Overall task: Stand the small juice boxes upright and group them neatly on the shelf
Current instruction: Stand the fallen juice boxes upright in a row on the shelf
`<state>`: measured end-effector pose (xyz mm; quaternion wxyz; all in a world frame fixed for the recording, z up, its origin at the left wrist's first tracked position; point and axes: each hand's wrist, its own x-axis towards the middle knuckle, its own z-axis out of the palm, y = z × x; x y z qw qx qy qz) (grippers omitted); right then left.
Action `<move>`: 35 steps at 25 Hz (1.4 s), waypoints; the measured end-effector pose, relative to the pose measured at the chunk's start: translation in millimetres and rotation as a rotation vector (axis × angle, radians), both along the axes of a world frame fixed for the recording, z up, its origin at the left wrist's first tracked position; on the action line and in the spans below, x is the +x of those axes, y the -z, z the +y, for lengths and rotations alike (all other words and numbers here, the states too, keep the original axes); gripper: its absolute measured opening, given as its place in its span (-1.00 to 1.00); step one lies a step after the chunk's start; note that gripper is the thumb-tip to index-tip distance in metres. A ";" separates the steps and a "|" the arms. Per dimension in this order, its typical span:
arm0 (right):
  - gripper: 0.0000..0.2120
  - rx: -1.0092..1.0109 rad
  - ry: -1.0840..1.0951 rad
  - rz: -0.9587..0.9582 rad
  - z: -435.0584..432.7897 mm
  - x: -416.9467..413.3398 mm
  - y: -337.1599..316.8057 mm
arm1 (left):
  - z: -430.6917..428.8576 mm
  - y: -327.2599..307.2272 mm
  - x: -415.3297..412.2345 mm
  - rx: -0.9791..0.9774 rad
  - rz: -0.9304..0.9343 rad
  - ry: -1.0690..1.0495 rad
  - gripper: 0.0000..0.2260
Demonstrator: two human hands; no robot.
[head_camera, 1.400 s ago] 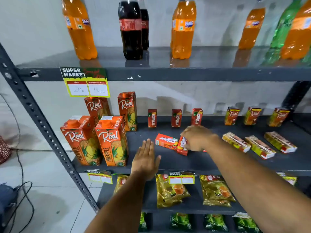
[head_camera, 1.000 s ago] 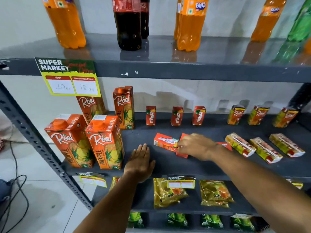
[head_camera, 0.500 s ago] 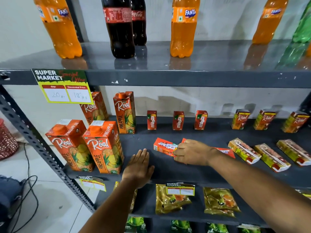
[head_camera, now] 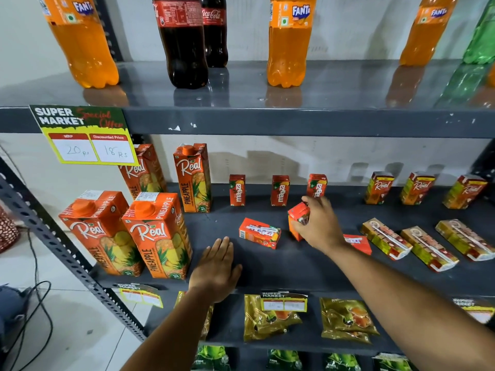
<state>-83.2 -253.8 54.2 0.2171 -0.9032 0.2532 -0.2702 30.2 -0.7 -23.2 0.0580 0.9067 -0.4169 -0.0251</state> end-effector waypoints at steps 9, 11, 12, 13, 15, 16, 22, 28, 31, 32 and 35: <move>-0.16 0.351 0.318 0.137 2.6 12.9 -1.6 | 0.4 1.4 0.4 -0.016 -0.007 0.004 -0.38; -0.02 0.384 0.276 0.201 -0.5 11.7 -11.5 | 0.5 2.2 1.5 -0.018 -0.010 0.006 -0.37; 0.01 0.406 0.259 0.202 -2.6 12.4 -20.8 | 0.6 3.0 1.8 -0.014 -0.013 0.006 -0.37; 0.00 0.418 0.252 0.198 -5.5 14.0 -32.0 | 0.3 3.7 1.8 -0.009 -0.016 0.005 -0.37; -0.02 0.346 0.245 0.275 -10.6 16.7 -54.4 | -0.4 4.6 1.8 -0.005 -0.017 0.002 -0.37; -0.02 0.269 0.231 0.366 -11.8 17.2 -62.5 | -0.5 5.2 1.8 -0.005 -0.016 -0.001 -0.37; -0.58 -0.033 0.109 0.708 -1.8 17.7 -69.3 | -1.5 5.9 1.9 -0.016 -0.018 -0.011 -0.38; -0.88 -0.114 -0.126 0.855 -9.8 19.7 -79.4 | -1.5 5.9 2.1 -0.006 -0.024 -0.010 -0.37; -0.79 0.149 -0.247 0.698 -21.1 11.2 -78.9 | -1.6 6.7 2.6 0.005 -0.030 -0.013 -0.37; -0.69 0.186 -0.237 0.652 -21.6 8.9 -79.1 | -1.5 7.1 2.4 0.008 -0.035 -0.013 -0.37; -0.58 -0.034 -0.297 0.717 -22.7 12.1 -77.3 | -1.7 7.9 1.9 0.001 -0.040 -0.018 -0.38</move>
